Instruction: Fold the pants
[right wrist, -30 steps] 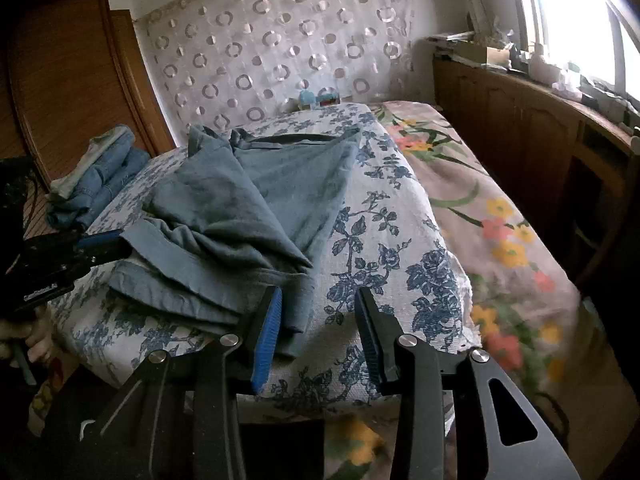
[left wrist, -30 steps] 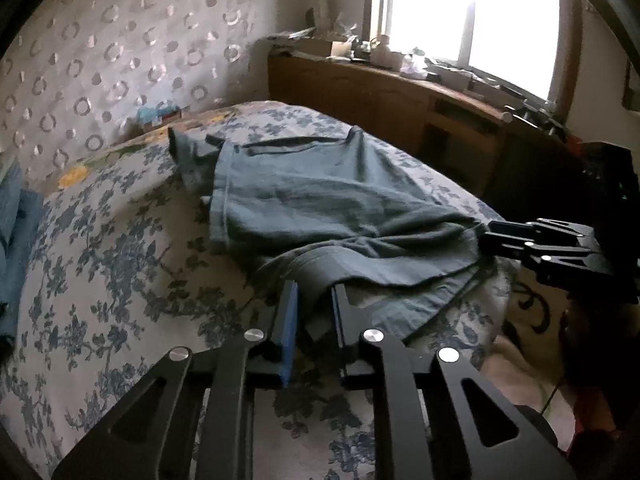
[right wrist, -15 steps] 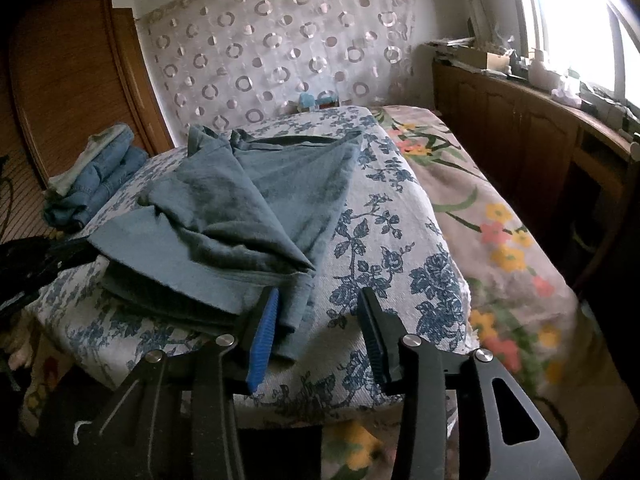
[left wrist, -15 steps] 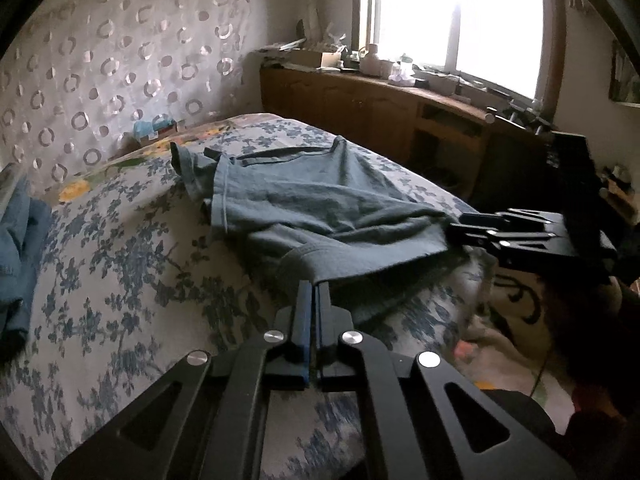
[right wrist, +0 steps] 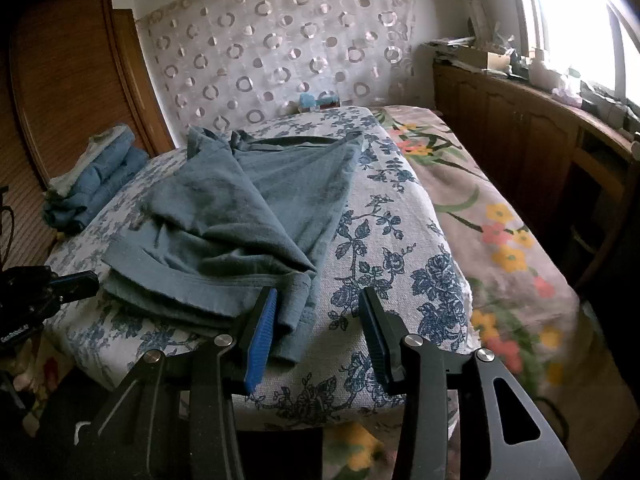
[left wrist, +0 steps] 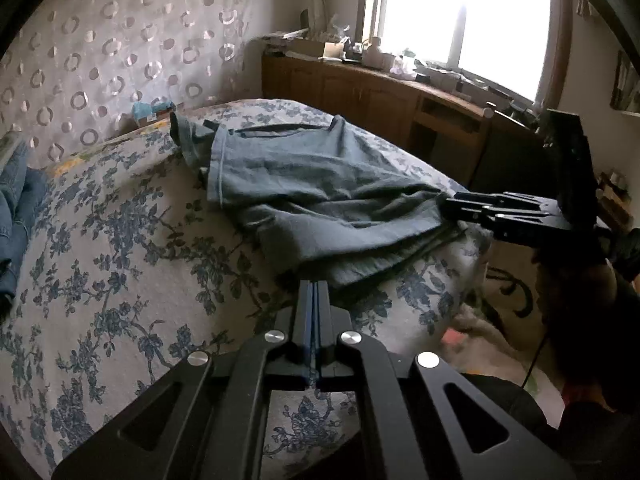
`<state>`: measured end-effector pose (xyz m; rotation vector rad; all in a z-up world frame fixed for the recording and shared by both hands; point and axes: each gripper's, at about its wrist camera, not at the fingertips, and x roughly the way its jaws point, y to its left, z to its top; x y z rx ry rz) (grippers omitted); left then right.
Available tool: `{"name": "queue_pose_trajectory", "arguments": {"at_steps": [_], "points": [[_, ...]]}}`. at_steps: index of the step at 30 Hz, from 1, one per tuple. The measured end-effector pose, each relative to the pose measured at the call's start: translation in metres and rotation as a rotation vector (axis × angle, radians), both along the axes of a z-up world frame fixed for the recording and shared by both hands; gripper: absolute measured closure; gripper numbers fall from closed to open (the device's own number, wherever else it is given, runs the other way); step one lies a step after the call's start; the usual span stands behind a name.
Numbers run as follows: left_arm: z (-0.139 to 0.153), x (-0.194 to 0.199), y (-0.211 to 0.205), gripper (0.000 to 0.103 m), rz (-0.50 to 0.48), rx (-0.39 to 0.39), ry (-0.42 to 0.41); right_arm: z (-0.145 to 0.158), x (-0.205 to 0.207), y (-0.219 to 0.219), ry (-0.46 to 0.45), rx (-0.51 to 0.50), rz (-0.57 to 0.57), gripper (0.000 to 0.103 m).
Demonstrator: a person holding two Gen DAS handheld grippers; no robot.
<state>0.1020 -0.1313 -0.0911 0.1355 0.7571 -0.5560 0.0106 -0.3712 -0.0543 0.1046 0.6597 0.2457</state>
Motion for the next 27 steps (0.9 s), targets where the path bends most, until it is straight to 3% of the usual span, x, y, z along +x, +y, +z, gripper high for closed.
{"name": "queue_pose_trajectory", "arguments": {"at_steps": [9, 14, 18, 20, 27], "points": [[0.009, 0.001, 0.008, 0.101, 0.040, 0.006, -0.027, 0.001, 0.001, -0.003, 0.011, 0.014, 0.000, 0.059], [0.018, 0.003, 0.014, 0.056, 0.065, -0.001, -0.061, 0.007, -0.003, -0.003, -0.012, 0.021, 0.004, 0.059], [0.022, 0.010, 0.019, 0.043, 0.103, -0.013, -0.059, 0.008, -0.006, -0.002, -0.023, 0.024, 0.014, 0.059], [0.022, 0.013, 0.023, 0.025, 0.111, -0.030, -0.047, 0.009, -0.006, 0.001, -0.027, 0.023, 0.023, 0.059], [0.026, 0.019, 0.030, 0.023, 0.143, -0.040, -0.047, 0.011, -0.001, 0.011, -0.033, 0.017, 0.040, 0.058]]}}
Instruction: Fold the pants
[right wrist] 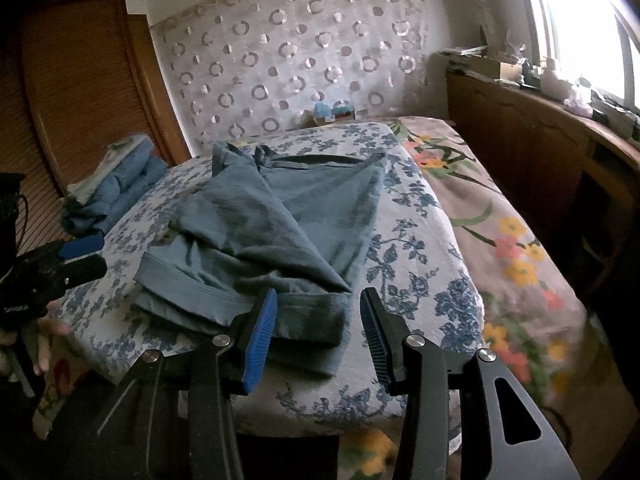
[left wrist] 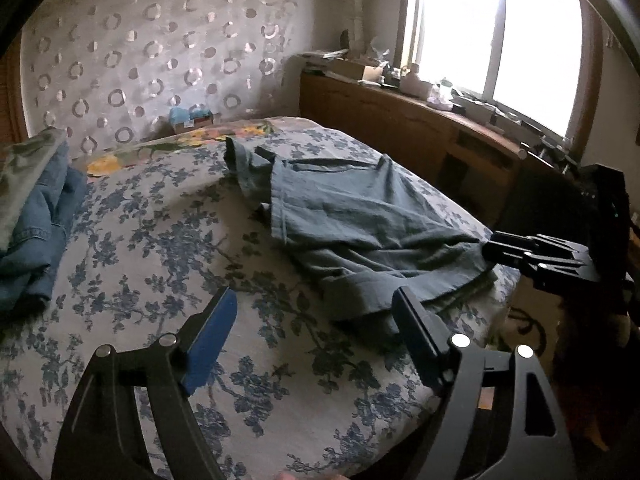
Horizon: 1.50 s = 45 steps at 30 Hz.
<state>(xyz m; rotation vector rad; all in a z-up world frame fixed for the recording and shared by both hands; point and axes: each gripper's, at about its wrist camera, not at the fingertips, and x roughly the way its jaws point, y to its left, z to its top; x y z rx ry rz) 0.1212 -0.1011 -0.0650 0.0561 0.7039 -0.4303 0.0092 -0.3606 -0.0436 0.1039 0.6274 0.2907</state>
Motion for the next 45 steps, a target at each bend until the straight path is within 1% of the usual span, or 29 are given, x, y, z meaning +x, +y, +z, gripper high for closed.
{"name": "queue_pose_trajectory", "arguments": {"at_steps": [4, 7, 10, 13, 24, 29, 31, 35, 41, 43, 45], "points": [[0.001, 0.003, 0.003, 0.023, 0.021, 0.023, -0.005, 0.003, 0.003, 0.008, -0.005, -0.006, 0.017, 0.058], [0.002, 0.005, 0.008, 0.023, 0.062, 0.050, -0.010, 0.008, 0.006, 0.017, -0.018, -0.012, 0.032, 0.058], [0.005, 0.006, 0.015, 0.023, 0.058, 0.027, -0.014, 0.013, 0.012, 0.029, -0.034, -0.020, 0.055, 0.058], [0.010, 0.006, 0.021, 0.023, 0.068, 0.021, -0.025, 0.015, 0.022, 0.042, -0.038, -0.035, 0.088, 0.058], [0.028, 0.008, 0.041, 0.023, 0.105, 0.010, -0.070, 0.017, 0.083, 0.090, -0.009, -0.017, 0.226, 0.058], [0.027, 0.006, 0.052, 0.023, 0.124, -0.003, -0.071, 0.008, 0.108, 0.112, 0.008, -0.059, 0.275, 0.058], [0.027, 0.006, 0.055, 0.023, 0.129, 0.000, -0.073, 0.004, 0.118, 0.117, 0.027, -0.059, 0.283, 0.058], [0.027, 0.005, 0.060, 0.023, 0.139, -0.005, -0.074, 0.004, 0.136, 0.126, 0.047, -0.059, 0.295, 0.064], [0.030, 0.003, 0.063, 0.023, 0.142, -0.014, -0.083, 0.001, 0.144, 0.137, 0.074, -0.084, 0.327, 0.073], [0.029, 0.003, 0.061, 0.023, 0.138, -0.011, -0.085, -0.002, 0.148, 0.142, 0.091, -0.093, 0.329, 0.078], [0.029, 0.002, 0.060, 0.023, 0.134, -0.009, -0.084, -0.002, 0.149, 0.145, 0.093, -0.109, 0.338, 0.088]]}}
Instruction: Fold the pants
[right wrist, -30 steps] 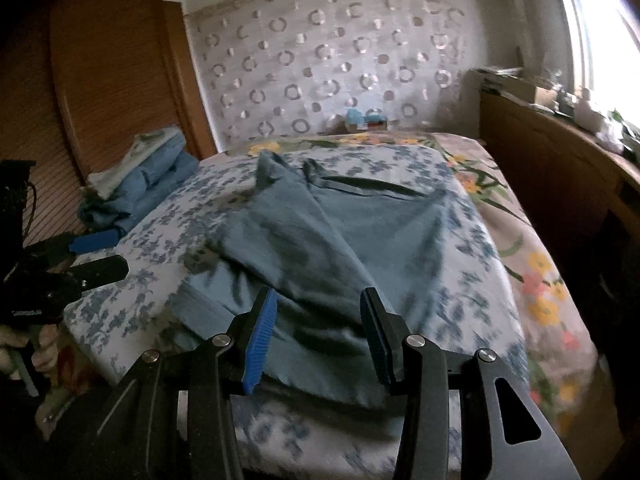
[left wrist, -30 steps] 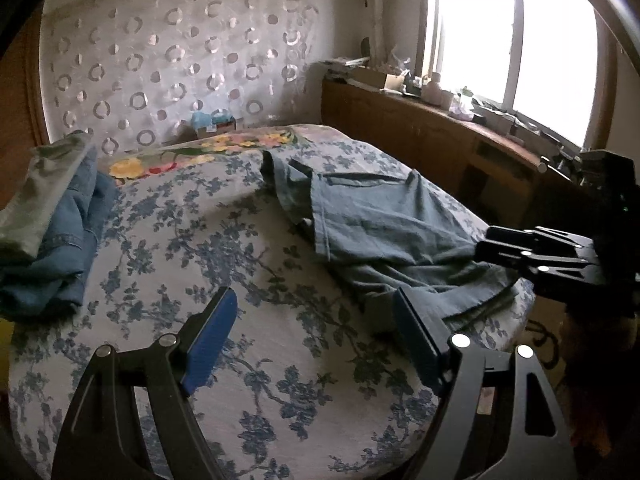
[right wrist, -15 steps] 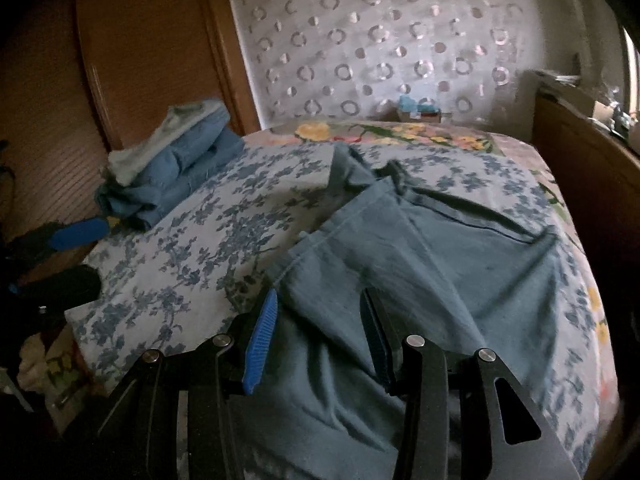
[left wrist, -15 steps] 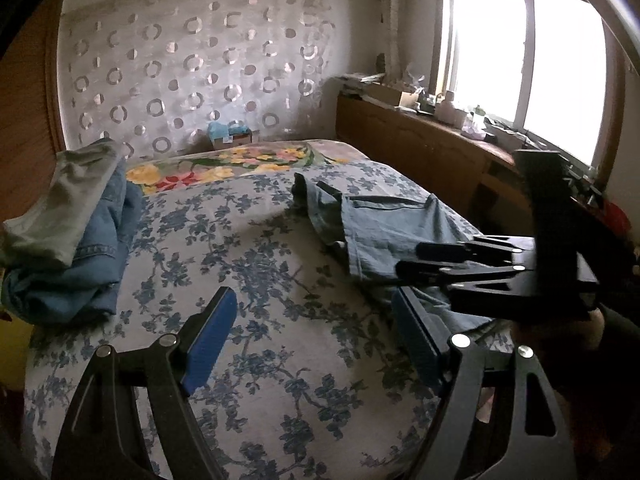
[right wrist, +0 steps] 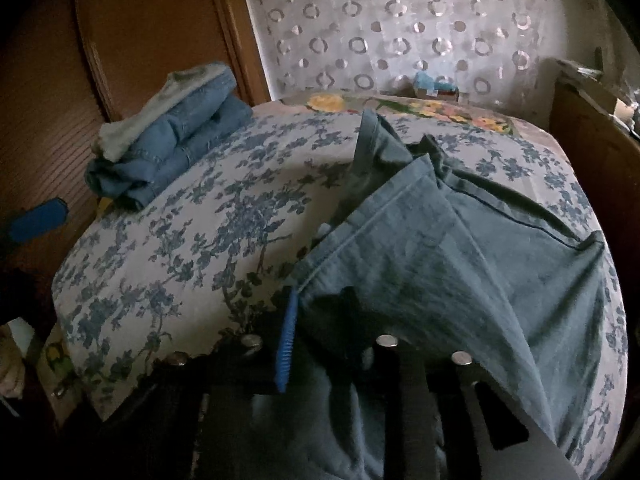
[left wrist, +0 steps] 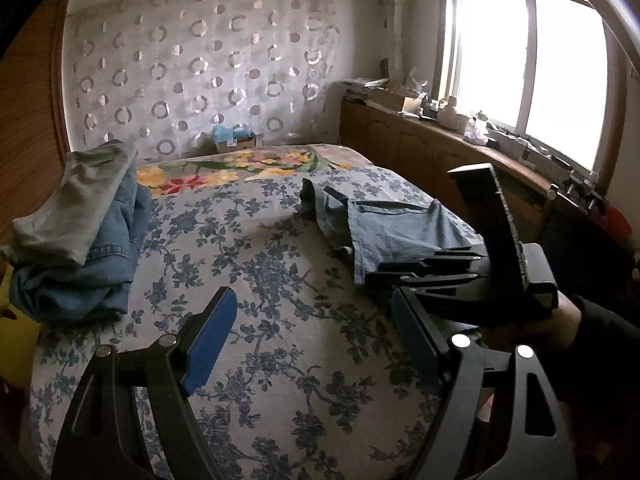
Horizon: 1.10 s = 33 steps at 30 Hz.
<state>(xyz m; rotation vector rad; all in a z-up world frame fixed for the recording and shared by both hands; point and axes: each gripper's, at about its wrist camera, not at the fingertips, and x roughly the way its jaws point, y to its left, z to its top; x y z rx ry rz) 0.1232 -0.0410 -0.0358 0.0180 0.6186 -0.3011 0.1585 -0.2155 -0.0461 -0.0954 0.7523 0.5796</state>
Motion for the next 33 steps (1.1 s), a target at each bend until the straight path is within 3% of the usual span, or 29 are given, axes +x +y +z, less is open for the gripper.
{"name": "queue_pose_trajectory", "arguments": {"at_steps": [3, 6, 15, 33], "points": [[-0.001, -0.001, -0.001, 0.023, -0.003, 0.000, 0.002, 0.000, 0.002, 0.004, -0.007, -0.009, 0.013, 0.099], [-0.004, -0.001, -0.001, 0.023, -0.003, 0.000, 0.007, 0.008, -0.002, -0.003, -0.035, 0.028, 0.002, 0.102], [-0.006, 0.000, -0.004, 0.023, -0.011, -0.001, 0.013, 0.029, -0.008, -0.034, -0.095, 0.099, -0.061, 0.102], [-0.008, 0.004, -0.010, 0.023, -0.018, -0.002, 0.016, 0.052, 0.057, -0.106, -0.121, 0.007, -0.298, 0.102]]}}
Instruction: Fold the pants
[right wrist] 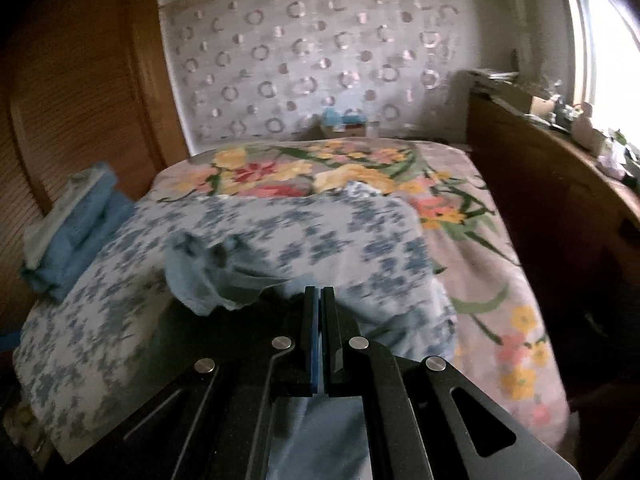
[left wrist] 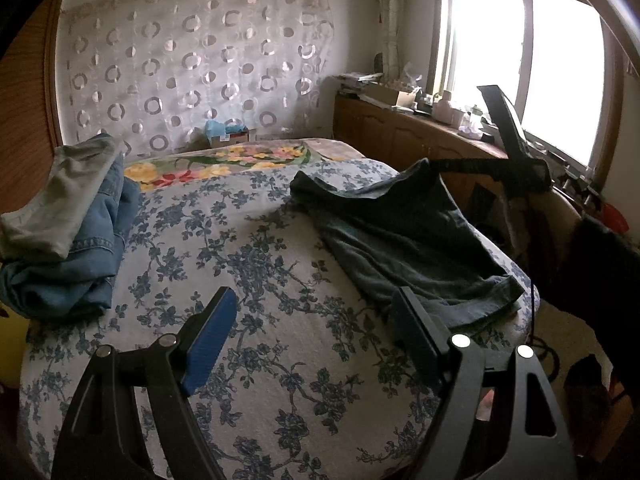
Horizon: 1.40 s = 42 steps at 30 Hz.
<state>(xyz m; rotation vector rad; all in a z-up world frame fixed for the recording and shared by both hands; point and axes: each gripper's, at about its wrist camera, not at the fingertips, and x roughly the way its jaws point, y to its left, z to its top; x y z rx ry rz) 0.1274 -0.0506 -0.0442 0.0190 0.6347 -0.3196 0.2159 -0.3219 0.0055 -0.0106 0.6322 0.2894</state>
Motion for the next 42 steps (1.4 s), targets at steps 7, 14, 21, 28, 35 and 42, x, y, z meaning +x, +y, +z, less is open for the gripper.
{"name": "queue_pose_trajectory", "arguments": {"at_steps": [7, 14, 21, 28, 35, 42], "points": [[-0.005, 0.000, -0.002, 0.023, -0.007, 0.000, 0.006, -0.001, 0.009, 0.010, 0.008, -0.086, -0.049, 0.102], [-0.008, -0.001, -0.003, 0.023, -0.010, 0.000, 0.012, -0.010, 0.017, 0.011, 0.049, -0.118, -0.143, 0.102], [-0.009, 0.000, -0.004, 0.023, -0.012, 0.002, 0.014, -0.004, 0.020, 0.005, 0.085, -0.047, -0.195, 0.101], [-0.011, 0.010, -0.012, 0.023, -0.029, 0.008, 0.025, -0.008, 0.007, -0.002, 0.074, -0.021, -0.134, 0.094], [-0.001, 0.049, -0.030, 0.023, -0.086, 0.031, 0.031, -0.017, -0.001, -0.009, 0.085, 0.001, -0.011, 0.064], [0.002, 0.114, -0.062, 0.023, -0.155, 0.071, 0.061, -0.025, -0.014, -0.010, 0.083, -0.063, 0.021, 0.058]]}}
